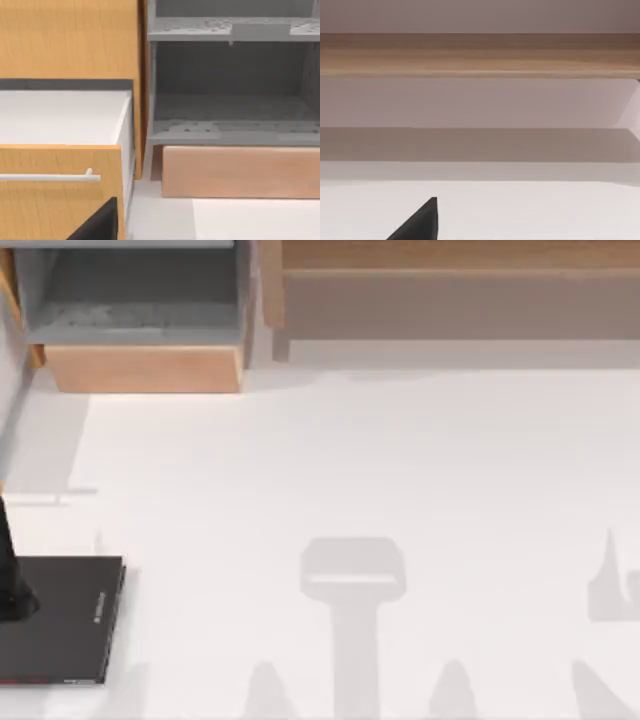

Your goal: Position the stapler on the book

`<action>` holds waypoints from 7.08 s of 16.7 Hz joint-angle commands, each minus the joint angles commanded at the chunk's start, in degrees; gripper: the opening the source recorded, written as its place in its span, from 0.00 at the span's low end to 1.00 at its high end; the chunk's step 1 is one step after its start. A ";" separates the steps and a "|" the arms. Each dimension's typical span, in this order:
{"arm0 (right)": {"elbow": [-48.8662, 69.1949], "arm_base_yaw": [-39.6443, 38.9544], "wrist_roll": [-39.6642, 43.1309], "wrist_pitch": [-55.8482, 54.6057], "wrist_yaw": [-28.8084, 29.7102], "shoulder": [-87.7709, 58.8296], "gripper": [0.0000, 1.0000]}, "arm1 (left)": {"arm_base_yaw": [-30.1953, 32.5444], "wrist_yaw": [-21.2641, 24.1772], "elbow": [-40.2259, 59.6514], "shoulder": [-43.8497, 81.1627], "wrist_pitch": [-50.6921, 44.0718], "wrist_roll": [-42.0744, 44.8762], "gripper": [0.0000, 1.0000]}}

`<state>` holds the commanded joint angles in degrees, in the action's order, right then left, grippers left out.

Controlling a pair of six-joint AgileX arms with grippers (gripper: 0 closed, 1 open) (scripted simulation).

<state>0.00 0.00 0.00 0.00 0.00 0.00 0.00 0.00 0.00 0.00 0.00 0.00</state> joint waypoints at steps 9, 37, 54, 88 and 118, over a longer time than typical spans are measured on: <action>0.00 0.00 0.00 0.00 0.00 0.00 1.00 | -2.93 2.02 14.06 14.31 -10.76 2.80 1.00; 0.00 0.00 0.00 0.00 0.00 0.00 1.00 | -19.61 3.78 161.51 156.05 -91.20 32.16 1.00; 0.00 0.00 0.00 0.00 0.00 0.00 1.00 | -19.74 3.57 154.80 154.08 -86.05 33.73 1.00; 0.00 0.00 0.00 0.00 0.00 0.00 1.00 | -19.03 3.45 142.50 153.03 -74.54 32.87 0.02; 0.00 0.00 0.00 0.00 0.00 0.00 1.00 | -9.43 4.41 93.22 102.46 -56.85 13.71 0.00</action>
<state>0.00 0.00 0.00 0.00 0.00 0.00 -9.43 4.41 93.22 102.46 -56.85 13.71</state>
